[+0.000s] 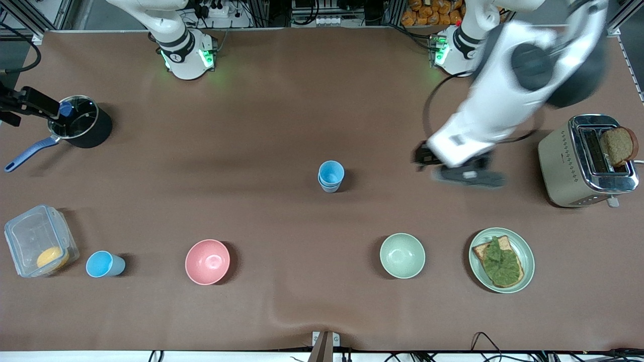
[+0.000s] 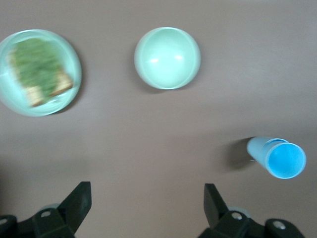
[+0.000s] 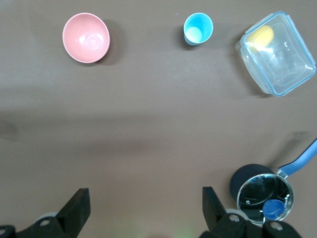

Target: Stack blue cups with both arms

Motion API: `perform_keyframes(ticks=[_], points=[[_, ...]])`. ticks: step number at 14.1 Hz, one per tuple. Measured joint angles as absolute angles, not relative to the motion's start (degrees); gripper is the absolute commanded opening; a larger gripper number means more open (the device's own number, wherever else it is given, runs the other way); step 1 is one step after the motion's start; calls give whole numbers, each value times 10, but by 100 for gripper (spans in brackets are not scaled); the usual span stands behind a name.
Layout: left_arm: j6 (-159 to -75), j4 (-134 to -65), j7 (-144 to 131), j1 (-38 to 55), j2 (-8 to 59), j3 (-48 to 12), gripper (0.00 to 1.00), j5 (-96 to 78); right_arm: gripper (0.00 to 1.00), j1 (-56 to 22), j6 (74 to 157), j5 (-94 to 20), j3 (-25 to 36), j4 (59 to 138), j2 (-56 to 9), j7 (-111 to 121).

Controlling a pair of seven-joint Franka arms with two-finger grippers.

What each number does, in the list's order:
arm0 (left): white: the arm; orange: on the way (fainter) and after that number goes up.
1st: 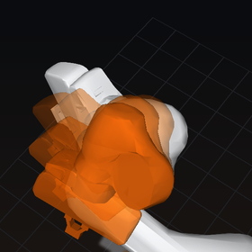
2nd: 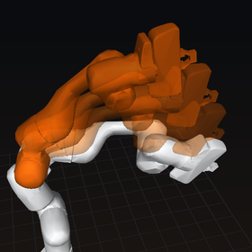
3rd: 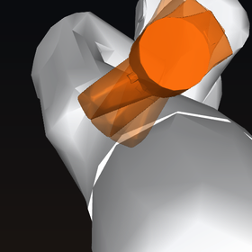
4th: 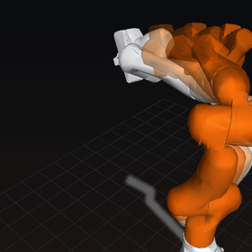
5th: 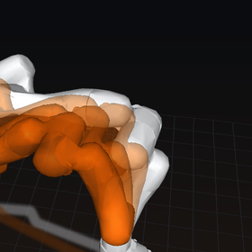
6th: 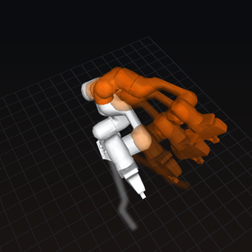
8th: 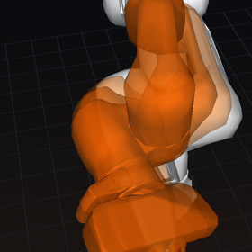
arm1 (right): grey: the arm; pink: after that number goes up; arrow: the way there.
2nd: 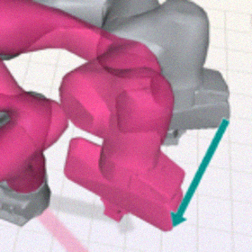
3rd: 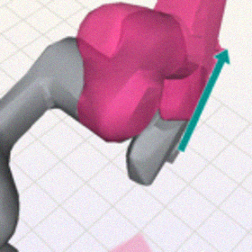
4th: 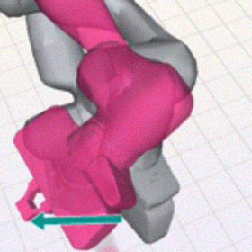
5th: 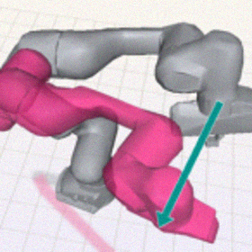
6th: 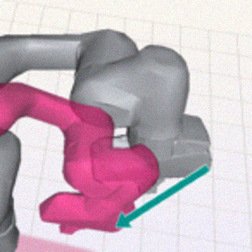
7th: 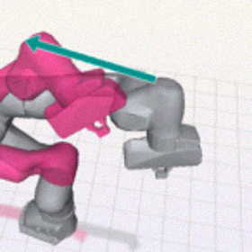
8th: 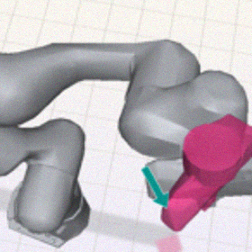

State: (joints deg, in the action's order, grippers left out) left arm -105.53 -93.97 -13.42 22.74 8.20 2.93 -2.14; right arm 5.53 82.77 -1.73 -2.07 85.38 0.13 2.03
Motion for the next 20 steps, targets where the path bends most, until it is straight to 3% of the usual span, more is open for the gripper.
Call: perform_keyframes(ticks=[4, 8, 20], points=[[-940, -951, -119, 140, -4, 26, 100, -21, 100, 55, 827, -26, -19, 853, 1, 20], [-915, -970, -108, 106, -63, 23, 100, -21, 100, 55, 821, -29, -22, 852, 2, 20], [-892, -972, -87, 61, -72, 37, 100, -20, 100, 50, 801, -30, -27, 834, 6, 19]])
